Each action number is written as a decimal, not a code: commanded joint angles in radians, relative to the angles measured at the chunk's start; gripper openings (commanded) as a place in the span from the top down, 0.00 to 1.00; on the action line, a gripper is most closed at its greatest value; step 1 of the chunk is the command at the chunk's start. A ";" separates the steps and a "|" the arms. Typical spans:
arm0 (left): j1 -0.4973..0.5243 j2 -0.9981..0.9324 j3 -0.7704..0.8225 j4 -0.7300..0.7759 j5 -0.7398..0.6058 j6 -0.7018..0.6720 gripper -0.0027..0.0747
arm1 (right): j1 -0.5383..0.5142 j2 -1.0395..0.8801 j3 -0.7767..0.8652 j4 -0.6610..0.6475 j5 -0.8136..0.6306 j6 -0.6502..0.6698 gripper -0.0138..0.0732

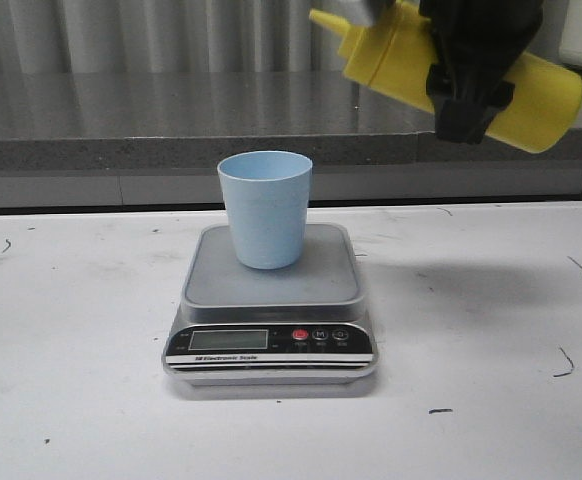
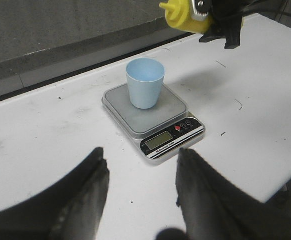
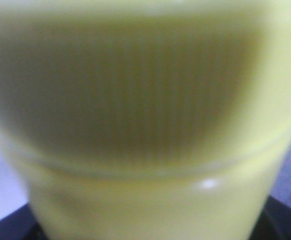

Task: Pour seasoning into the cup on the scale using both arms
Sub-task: 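Lift the yellow bottle and tilt its nozzle toward the cup, then hold the bottle inverted with the nozzle over the cup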

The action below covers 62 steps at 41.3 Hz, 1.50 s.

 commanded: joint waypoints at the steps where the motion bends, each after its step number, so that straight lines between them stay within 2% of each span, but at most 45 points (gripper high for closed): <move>1: -0.005 0.011 -0.024 -0.006 -0.072 -0.007 0.56 | 0.006 -0.020 -0.042 -0.130 -0.029 -0.034 0.45; 12: -0.005 0.011 -0.024 -0.006 -0.072 -0.007 0.56 | 0.023 0.006 -0.042 -0.196 -0.022 -0.161 0.45; 26: -0.005 0.011 -0.024 -0.006 -0.072 -0.007 0.56 | 0.093 0.021 -0.042 -0.475 -0.018 -0.163 0.45; 35: -0.005 0.011 -0.024 -0.006 -0.072 -0.007 0.56 | 0.126 0.049 -0.042 -0.577 0.022 -0.163 0.45; 62: -0.005 0.011 -0.024 -0.006 -0.072 -0.007 0.56 | 0.126 0.059 -0.042 -0.598 0.052 -0.148 0.45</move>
